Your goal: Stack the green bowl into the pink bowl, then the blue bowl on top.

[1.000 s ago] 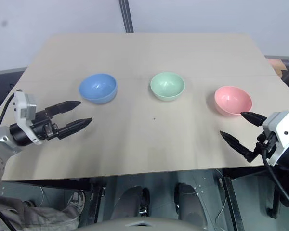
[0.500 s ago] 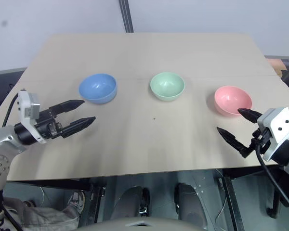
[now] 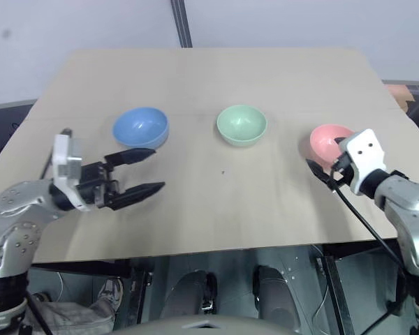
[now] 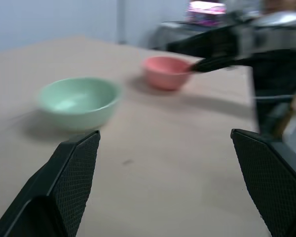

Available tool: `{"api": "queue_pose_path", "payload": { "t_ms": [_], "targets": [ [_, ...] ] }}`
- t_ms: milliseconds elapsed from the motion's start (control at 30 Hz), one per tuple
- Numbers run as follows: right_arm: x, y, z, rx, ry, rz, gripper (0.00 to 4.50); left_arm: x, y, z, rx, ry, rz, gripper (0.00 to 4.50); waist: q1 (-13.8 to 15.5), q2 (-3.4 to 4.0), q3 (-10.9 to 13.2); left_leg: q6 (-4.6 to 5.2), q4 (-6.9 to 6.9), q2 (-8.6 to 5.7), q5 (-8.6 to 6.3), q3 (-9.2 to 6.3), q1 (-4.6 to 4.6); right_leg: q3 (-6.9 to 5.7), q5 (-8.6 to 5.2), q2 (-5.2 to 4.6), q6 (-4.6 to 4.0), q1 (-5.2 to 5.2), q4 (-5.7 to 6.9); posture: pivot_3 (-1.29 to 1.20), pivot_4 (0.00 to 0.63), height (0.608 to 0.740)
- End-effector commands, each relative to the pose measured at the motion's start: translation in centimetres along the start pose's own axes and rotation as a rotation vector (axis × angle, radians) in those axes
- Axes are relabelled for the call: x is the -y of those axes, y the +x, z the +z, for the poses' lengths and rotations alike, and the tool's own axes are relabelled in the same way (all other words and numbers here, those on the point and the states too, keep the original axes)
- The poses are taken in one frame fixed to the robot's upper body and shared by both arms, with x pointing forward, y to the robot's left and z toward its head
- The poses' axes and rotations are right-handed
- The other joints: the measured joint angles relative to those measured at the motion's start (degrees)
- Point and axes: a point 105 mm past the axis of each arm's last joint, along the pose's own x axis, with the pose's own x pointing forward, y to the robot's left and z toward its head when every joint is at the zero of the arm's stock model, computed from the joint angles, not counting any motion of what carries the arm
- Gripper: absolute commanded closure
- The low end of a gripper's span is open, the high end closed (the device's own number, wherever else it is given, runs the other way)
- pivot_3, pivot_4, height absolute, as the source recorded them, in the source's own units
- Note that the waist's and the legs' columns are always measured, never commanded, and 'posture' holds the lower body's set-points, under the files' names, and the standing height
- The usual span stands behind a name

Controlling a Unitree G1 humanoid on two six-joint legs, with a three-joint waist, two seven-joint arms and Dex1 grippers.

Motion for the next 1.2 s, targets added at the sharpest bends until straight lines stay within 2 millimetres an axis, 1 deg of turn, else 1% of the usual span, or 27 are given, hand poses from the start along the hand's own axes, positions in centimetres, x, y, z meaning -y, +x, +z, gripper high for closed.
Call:
{"api": "queue_pose_path", "payload": {
  "t_ms": [33, 100, 167, 200, 233, 267, 333, 367, 433, 500, 533, 600, 667, 767, 867, 933, 1067, 1100, 1133, 1200],
  "targets": [
    [0.8, 2.0, -0.9, -0.059, -0.018, 0.014, 0.26, 0.4, 1.0, 1.3, 0.037, 0.068, -0.061, 0.0, 0.0, 0.0, 0.0, 0.0, 0.0, -0.01, 0.0, -0.01, -0.02, 0.0, 0.03, 0.02, -0.05, 0.0, 0.0, 0.0, 0.15, 0.74],
    [1.3, 2.7, -1.4, -0.094, -0.024, 0.026, 0.96, 0.3, 1.3, 1.5, 0.042, 0.074, -0.065, 0.0, 0.0, -0.01, 0.0, 0.0, 0.0, -0.02, 0.0, -0.01, -0.05, 0.0, 0.04, 0.02, -0.05, -0.01, -0.01, 0.0, 0.15, 0.74],
    [1.6, 3.0, -1.5, -0.106, -0.028, 0.033, 1.78, 0.4, 1.2, 1.5, 0.042, 0.074, -0.062, 0.0, 0.0, 0.0, 0.0, 0.01, 0.01, -0.01, 0.0, 0.01, -0.07, 0.04, 0.05, 0.02, -0.04, -0.02, -0.02, 0.0, 0.15, 0.74],
    [1.6, 3.1, -1.5, -0.111, -0.029, 0.041, 2.11, 0.4, 1.2, 1.4, 0.042, 0.073, -0.056, 0.0, 0.0, 0.0, 0.0, 0.01, 0.01, -0.01, 0.0, 0.03, -0.08, 0.06, 0.06, 0.02, -0.03, -0.04, -0.02, 0.0, 0.15, 0.74],
    [1.6, 3.1, -1.5, -0.114, -0.03, 0.048, 2.74, 0.4, 1.1, 1.4, 0.041, 0.073, -0.052, 0.0, 0.0, 0.0, 0.0, 0.01, 0.01, -0.01, 0.0, 0.03, -0.09, 0.05, 0.09, 0.02, 0.02, -0.05, -0.03, 0.0, 0.15, 0.74],
    [1.6, 3.1, -1.6, -0.121, -0.034, 0.053, 3.17, 0.4, 1.1, 1.3, 0.041, 0.072, -0.046, 0.0, 0.0, 0.0, 0.0, 0.01, 0.01, 0.0, 0.0, 0.03, -0.11, 0.06, 0.1, 0.02, 0.04, -0.08, -0.03, 0.0, 0.15, 0.74],
    [1.5, 3.1, -1.7, -0.126, -0.038, 0.062, 4.29, 0.5, 1.0, 1.3, 0.043, 0.069, -0.039, 0.0, 0.0, 0.0, 0.0, 0.01, 0.0, 0.02, 0.0, 0.03, -0.12, 0.06, 0.16, 0.02, 0.15, -0.08, -0.03, 0.0, 0.15, 0.74],
    [1.4, 3.1, -1.7, -0.124, -0.043, 0.065, 4.46, 0.5, 1.0, 1.2, 0.044, 0.067, -0.035, 0.0, 0.0, 0.0, 0.0, 0.01, 0.0, 0.02, 0.0, 0.02, -0.11, 0.05, 0.16, 0.02, 0.15, -0.08, -0.03, 0.0, 0.15, 0.74],
    [1.0, 3.1, -1.1, -0.108, -0.057, 0.081, 4.46, 0.5, 1.0, 1.2, 0.045, 0.064, -0.028, 0.0, 0.0, 0.0, 0.0, 0.01, 0.01, 0.04, 0.0, 0.02, -0.11, 0.05, 0.15, 0.02, 0.15, -0.08, -0.02, 0.0, 0.15, 0.74],
    [0.1, 3.0, 0.3, -0.059, -0.096, 0.118, 4.46, 0.3, 0.9, 1.1, 0.046, 0.062, -0.012, 0.0, 0.0, 0.01, 0.0, 0.01, 0.01, 0.03, 0.0, 0.02, -0.1, 0.04, 0.11, 0.02, 0.2, -0.09, -0.01, 0.0, 0.15, 0.74],
    [-1.0, 2.7, 1.3, -0.025, -0.109, 0.173, 4.46, 0.2, 0.8, 1.0, 0.045, 0.061, -0.002, 0.0, 0.0, 0.01, 0.0, 0.01, 0.01, 0.04, 0.0, 0.02, -0.09, 0.05, 0.08, 0.02, 0.24, -0.09, 0.01, 0.0, 0.15, 0.74],
    [-4.8, 1.7, 3.3, 0.037, -0.101, 0.351, 4.46, -0.2, 0.4, 0.8, 0.044, 0.052, 0.026, 0.0, -0.1, 0.04, 0.0, 0.01, 0.01, 0.05, 0.0, 0.01, -0.09, 0.04, 0.06, 0.02, 0.28, -0.1, 0.02, 0.0, 0.15, 0.74],
    [-8.7, 0.7, 4.1, 0.061, -0.127, 0.496, 4.46, -0.4, 0.0, 0.4, 0.033, 0.051, 0.046, 0.0, -0.2, 0.04, 0.0, 0.01, -0.01, 0.13, 0.0, 0.0, -0.08, 0.05, 0.08, 0.08, 0.31, -0.13, 0.03, 0.0, 0.15, 0.74],
    [-12.8, -0.1, 4.3, 0.08, -0.199, 0.62, 4.46, -0.7, -0.4, 0.0, 0.024, 0.05, 0.067, 0.0, -0.1, 0.04, 0.0, 0.0, -0.01, 0.19, 0.0, -0.04, -0.08, 0.01, 0.07, 0.17, 0.31, -0.13, 0.02, 0.0, 0.15, 0.74],
    [-16.3, 0.0, 5.1, 0.116, -0.182, 0.724, 4.46, -1.2, -0.6, -0.3, 0.011, 0.068, 0.08, 0.0, 0.0, 0.03, 0.0, 0.0, 0.03, 0.17, 0.0, -0.02, -0.09, 0.0, -0.06, 0.06, 0.13, -0.12, 0.03, 0.0, 0.15, 0.74],
    [-17.6, 0.7, 5.1, 0.12, -0.21, 0.771, 4.46, -1.7, -0.7, -0.2, 0.015, 0.075, 0.091, 0.0, 0.0, 0.02, 0.0, 0.0, 0.11, 0.14, 0.0, -0.01, -0.07, 0.0, -0.06, 0.02, 0.14, -0.08, 0.05, 0.0, 0.15, 0.74],
    [-18.0, 3.1, 5.0, 0.1, -0.22, 0.796, 4.46, -1.8, -0.6, -0.2, 0.014, 0.08, 0.086, 0.0, -0.1, 0.0, 0.0, 0.0, 0.17, 0.12, 0.0, -0.02, -0.06, -0.01, -0.04, 0.0, 0.12, -0.06, 0.07, 0.0, 0.15, 0.74],
    [-18.2, 3.4, 5.1, 0.1, -0.231, 0.808, 3.73, -1.8, -0.6, -0.2, 0.014, 0.078, 0.085, 0.0, -0.1, 0.0, 0.0, 0.0, 0.16, 0.11, 0.0, -0.01, -0.06, -0.01, -0.02, 0.0, 0.07, -0.07, 0.07, 0.0, 0.15, 0.74],
    [-18.5, 3.3, 5.3, 0.11, -0.229, 0.842, 3.38, -1.7, -0.6, -0.2, 0.014, 0.076, 0.084, 0.0, 0.0, 0.0, 0.0, 0.0, 0.15, 0.1, 0.0, -0.01, -0.08, -0.01, 0.05, 0.0, -0.05, -0.08, 0.07, 0.0, 0.15, 0.74],
    [-18.8, 2.9, 6.0, 0.13, -0.219, 0.879, 2.44, -1.7, -0.6, -0.2, 0.012, 0.074, 0.085, 0.0, 0.1, 0.0, 0.0, -0.01, 0.1, 0.1, 0.01, -0.03, -0.13, -0.03, 0.06, 0.0, -0.06, -0.11, 0.06, 0.0, 0.15, 0.74]
  ]
}}
